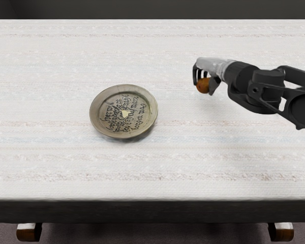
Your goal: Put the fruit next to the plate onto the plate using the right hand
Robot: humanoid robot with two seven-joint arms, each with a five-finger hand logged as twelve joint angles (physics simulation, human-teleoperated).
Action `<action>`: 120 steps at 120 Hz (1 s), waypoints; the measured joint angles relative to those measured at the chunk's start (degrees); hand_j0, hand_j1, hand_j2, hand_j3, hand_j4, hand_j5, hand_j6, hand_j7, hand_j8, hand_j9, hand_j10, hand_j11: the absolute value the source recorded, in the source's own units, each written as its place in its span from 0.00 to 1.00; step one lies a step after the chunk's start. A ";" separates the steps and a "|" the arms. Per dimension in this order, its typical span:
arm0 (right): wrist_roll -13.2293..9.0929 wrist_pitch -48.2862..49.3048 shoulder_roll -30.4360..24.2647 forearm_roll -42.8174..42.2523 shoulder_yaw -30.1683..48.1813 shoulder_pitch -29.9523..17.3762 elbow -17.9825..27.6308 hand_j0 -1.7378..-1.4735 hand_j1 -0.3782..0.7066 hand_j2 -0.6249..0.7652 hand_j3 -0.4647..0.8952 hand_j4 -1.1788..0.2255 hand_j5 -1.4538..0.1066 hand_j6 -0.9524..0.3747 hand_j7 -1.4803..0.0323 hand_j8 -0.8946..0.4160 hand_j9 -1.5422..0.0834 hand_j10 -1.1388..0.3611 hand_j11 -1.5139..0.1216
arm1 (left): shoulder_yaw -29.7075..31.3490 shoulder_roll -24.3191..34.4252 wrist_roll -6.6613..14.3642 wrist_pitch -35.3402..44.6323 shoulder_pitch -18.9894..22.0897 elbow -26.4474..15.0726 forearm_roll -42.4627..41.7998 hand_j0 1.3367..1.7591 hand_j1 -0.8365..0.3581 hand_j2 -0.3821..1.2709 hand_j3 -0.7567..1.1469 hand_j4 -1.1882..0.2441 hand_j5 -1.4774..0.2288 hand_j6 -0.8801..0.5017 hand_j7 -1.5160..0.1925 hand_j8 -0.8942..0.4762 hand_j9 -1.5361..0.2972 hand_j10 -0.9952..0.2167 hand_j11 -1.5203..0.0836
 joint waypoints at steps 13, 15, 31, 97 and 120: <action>0.08 0.01 -0.01 -0.02 0.03 0.87 2.29 0.31 0.65 0.70 0.34 0.33 0.27 0.36 0.34 0.41 0.33 0.46 0.31 | 0.00 0.00 0.00 -0.01 -0.04 0.00 0.00 0.76 0.97 0.23 0.40 0.82 0.85 0.62 0.87 0.64 0.82 0.80 0.93; 0.08 0.03 -0.01 -0.03 0.04 1.01 2.65 0.31 0.66 0.72 0.34 0.33 0.27 0.37 0.34 0.39 0.33 0.45 0.31 | 0.00 0.00 0.00 -0.02 -0.05 0.00 0.00 0.76 0.97 0.23 0.40 0.82 0.85 0.62 0.87 0.64 0.82 0.80 0.93; 0.01 0.23 1.43 0.02 0.05 1.84 4.34 0.30 0.70 0.78 0.34 0.33 0.27 0.39 0.34 0.39 0.33 0.37 0.30 | 0.00 0.00 0.00 0.00 -0.07 0.00 0.00 0.76 0.97 0.23 0.40 0.82 0.85 0.62 0.87 0.64 0.82 0.80 0.93; -1.89 1.11 7.14 -0.22 -0.59 4.20 4.95 0.30 0.68 0.85 0.34 0.31 0.25 0.33 0.31 0.29 0.30 0.27 0.28 | 0.00 0.00 0.00 0.00 -0.03 0.00 0.00 0.76 0.97 0.23 0.40 0.82 0.85 0.62 0.87 0.64 0.82 0.80 0.93; -2.36 1.24 8.31 -0.13 -0.56 4.68 4.88 0.30 0.70 0.86 0.34 0.29 0.23 0.35 0.29 0.29 0.29 0.24 0.26 | 0.00 0.00 0.00 0.00 -0.07 0.00 0.00 0.76 0.97 0.23 0.40 0.82 0.85 0.62 0.87 0.64 0.82 0.80 0.93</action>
